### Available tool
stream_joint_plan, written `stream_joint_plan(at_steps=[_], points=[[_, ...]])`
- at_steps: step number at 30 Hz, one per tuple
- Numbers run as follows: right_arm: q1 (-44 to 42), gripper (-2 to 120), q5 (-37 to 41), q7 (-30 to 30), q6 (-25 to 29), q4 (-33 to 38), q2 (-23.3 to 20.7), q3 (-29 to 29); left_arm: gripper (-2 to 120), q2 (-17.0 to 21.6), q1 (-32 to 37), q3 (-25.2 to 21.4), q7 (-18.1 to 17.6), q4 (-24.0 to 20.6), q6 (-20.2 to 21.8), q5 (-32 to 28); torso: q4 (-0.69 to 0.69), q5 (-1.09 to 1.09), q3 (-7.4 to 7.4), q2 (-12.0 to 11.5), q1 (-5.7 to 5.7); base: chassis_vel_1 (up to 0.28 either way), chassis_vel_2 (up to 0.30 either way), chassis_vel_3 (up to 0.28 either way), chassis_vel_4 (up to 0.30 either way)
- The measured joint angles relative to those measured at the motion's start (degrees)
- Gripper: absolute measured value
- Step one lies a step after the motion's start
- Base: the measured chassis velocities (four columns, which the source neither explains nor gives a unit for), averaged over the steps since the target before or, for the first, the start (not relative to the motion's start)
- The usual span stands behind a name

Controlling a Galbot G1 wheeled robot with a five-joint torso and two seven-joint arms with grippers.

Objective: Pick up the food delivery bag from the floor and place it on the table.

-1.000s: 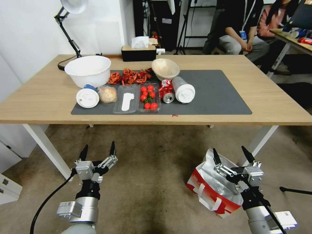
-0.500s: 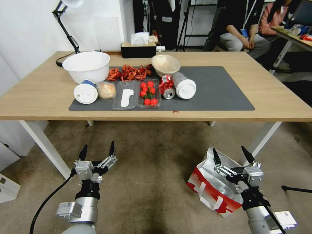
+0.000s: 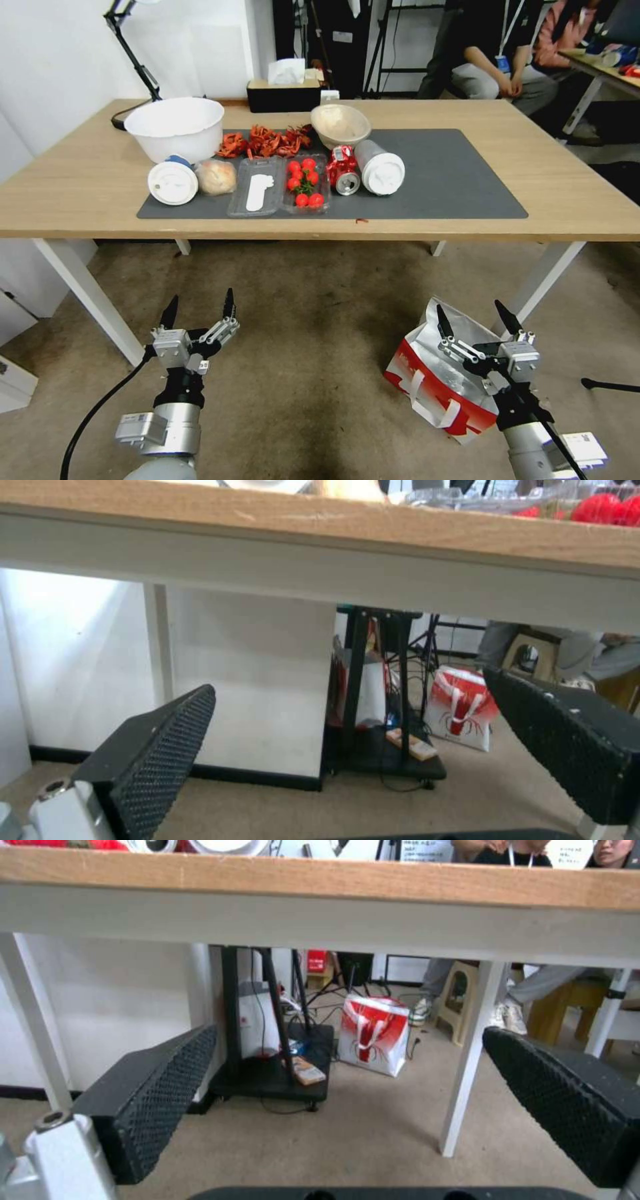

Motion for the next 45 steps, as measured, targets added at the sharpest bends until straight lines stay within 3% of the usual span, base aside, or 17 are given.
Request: stream_joint_plan(at_steps=[45], points=[[0.39,100,0.41,0.00,-0.26,-0.61,-0.42,0.27,100,-0.11,-0.11,-0.04,0.73,0.89,-0.36,0.55,0.00,0.00,-6.88,-10.58,-3.72,0.000,0.000,0.000,0.000]])
